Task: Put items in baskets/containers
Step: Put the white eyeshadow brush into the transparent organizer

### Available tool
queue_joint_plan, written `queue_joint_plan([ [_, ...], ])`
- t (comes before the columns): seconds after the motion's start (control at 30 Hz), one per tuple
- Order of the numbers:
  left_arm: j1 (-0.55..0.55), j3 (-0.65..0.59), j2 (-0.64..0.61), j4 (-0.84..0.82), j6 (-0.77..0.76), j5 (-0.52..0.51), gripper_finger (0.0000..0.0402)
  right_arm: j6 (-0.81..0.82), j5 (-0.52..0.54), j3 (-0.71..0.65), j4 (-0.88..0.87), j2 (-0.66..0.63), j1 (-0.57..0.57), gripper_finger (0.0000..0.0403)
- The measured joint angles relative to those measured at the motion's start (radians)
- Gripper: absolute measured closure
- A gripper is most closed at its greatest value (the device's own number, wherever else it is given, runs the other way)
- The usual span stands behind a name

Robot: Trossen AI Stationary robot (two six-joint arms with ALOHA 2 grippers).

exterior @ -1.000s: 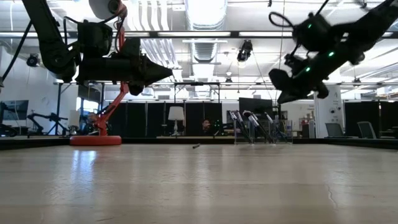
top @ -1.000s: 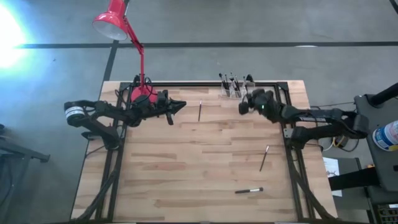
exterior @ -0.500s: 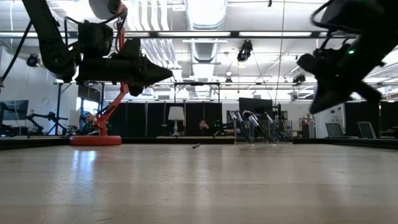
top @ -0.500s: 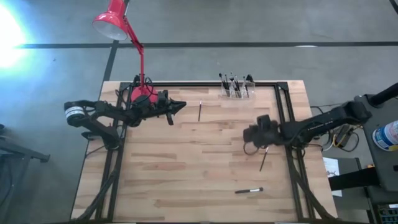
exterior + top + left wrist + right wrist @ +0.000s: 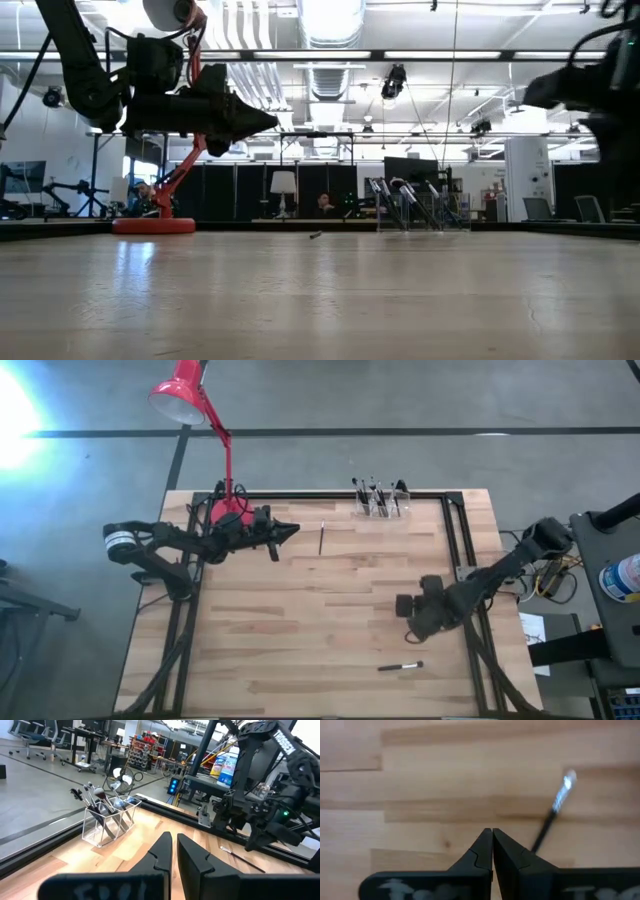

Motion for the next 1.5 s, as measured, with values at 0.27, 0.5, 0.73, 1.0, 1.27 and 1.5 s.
queue_joint_plan([
  [0.27, 0.0, 0.0, 0.0, -0.014, 0.009, 0.0, 0.0381, 0.152, -0.132, 0.003, -0.007, 0.123, 0.065, 0.0347],
  [0.5, 0.0, -0.001, 0.0, -0.017, 0.008, 0.0, 0.0381, 0.161, -0.187, -0.004, -0.003, 0.161, 0.05, 0.0302],
  [0.73, 0.0, -0.001, 0.0, -0.019, 0.008, 0.0, 0.0381, 0.162, -0.184, -0.031, 0.083, 0.208, 0.049, 0.0309],
  [1.0, 0.003, 0.0, 0.0, -0.019, -0.077, 0.001, 0.0381, 0.126, -0.159, -0.032, 0.118, 0.237, 0.05, 0.0353],
  [1.27, 0.035, 0.0, 0.0, -0.018, -0.121, 0.001, 0.0393, -0.097, 0.034, -0.019, 0.15, 0.21, 0.046, 0.039],
  [1.5, 0.039, -0.003, 0.0, 0.031, -0.128, 0.074, 0.0401, -0.426, 0.211, -0.02, 0.193, 0.106, -0.003, 0.039],
])
